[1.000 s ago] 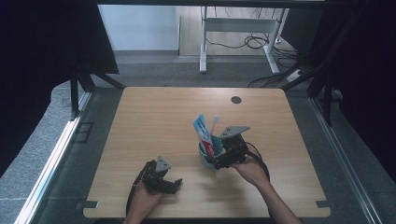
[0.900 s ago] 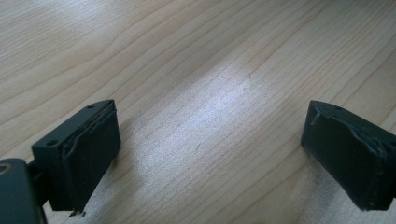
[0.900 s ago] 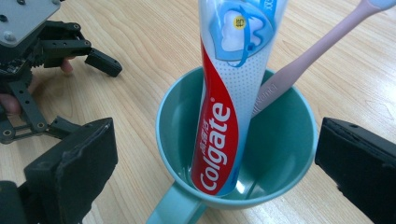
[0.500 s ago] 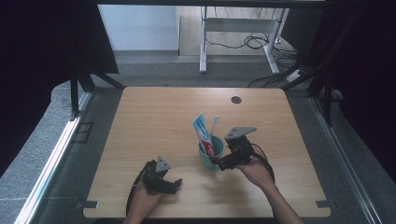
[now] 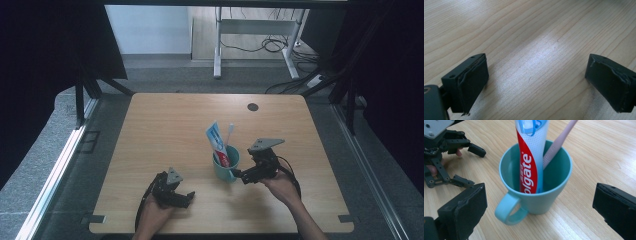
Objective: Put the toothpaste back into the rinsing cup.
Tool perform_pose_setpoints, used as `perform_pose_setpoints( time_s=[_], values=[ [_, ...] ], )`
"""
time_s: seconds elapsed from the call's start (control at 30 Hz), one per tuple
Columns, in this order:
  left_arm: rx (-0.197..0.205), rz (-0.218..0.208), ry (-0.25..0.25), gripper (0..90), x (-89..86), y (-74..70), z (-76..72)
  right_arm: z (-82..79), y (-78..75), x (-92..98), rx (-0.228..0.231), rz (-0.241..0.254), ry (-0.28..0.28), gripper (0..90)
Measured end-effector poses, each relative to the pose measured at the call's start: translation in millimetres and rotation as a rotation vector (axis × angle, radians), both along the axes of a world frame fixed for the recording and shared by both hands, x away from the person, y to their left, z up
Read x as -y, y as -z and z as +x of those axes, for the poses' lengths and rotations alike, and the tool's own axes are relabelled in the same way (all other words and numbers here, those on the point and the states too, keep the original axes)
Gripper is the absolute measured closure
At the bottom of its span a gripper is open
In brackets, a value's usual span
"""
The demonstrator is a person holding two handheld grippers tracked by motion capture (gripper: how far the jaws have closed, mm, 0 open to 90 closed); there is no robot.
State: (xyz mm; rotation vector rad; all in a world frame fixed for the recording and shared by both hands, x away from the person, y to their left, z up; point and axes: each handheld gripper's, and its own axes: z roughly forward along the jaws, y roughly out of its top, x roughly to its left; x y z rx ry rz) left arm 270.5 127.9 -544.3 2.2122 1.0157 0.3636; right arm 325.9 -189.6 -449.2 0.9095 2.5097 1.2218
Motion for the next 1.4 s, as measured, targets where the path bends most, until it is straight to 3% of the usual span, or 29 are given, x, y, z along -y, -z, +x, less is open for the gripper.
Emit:
perform_pose_setpoints(
  time_s=[0.77,1.4],
  values=[
    [0.0,-0.001,0.0,4.9,0.0,0.0,-0.2,-9.1,5.7,28.6,0.006,-0.029,0.03,0.0],
    [0.001,0.001,0.0,4.9,-0.1,-0.1,-0.4,-16.6,14.8,67.8,-0.006,-0.041,0.109,0.0]
  ],
)
